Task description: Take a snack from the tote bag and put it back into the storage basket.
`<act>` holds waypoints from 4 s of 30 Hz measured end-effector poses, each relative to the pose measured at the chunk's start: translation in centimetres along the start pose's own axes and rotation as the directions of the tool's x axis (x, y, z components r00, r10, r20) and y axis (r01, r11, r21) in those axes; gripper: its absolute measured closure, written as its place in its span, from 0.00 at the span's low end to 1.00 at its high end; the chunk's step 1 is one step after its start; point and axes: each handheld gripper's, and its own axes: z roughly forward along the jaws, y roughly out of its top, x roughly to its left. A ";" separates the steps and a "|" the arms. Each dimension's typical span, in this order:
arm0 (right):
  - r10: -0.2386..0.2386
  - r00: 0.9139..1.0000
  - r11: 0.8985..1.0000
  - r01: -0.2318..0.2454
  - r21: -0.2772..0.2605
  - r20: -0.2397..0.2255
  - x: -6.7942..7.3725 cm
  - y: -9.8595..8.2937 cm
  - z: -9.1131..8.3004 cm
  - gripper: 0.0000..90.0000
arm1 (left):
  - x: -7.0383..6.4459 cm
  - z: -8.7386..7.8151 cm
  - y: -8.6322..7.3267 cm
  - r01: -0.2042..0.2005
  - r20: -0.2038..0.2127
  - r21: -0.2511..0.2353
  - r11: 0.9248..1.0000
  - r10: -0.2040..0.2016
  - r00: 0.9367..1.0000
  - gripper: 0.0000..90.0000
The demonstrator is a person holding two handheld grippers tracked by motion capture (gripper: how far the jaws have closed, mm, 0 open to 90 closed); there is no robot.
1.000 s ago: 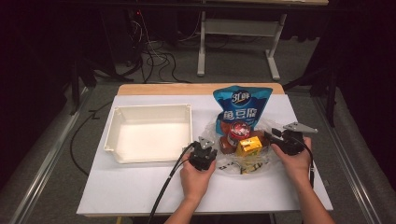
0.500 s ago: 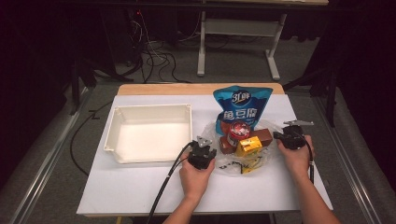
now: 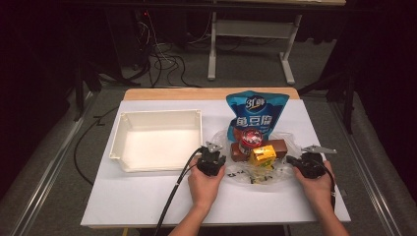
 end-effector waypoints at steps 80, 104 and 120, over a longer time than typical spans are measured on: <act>-0.100 0.992 0.960 0.074 -0.269 -0.081 5.9 14.3 -0.9 0.42 | 2.2 -11.0 8.1 0.043 0.192 -0.265 0.963 0.010 0.981 0.24; -0.229 0.969 0.903 0.177 -0.391 -0.091 8.2 16.4 -4.4 1.00 | 1.3 -10.1 9.6 0.052 0.203 -0.266 0.963 0.004 0.979 0.33; -0.240 0.958 0.880 0.148 -0.451 -0.156 12.6 19.3 -5.1 1.00 | -2.0 -9.6 15.0 0.001 0.242 -0.360 0.933 0.092 0.966 0.37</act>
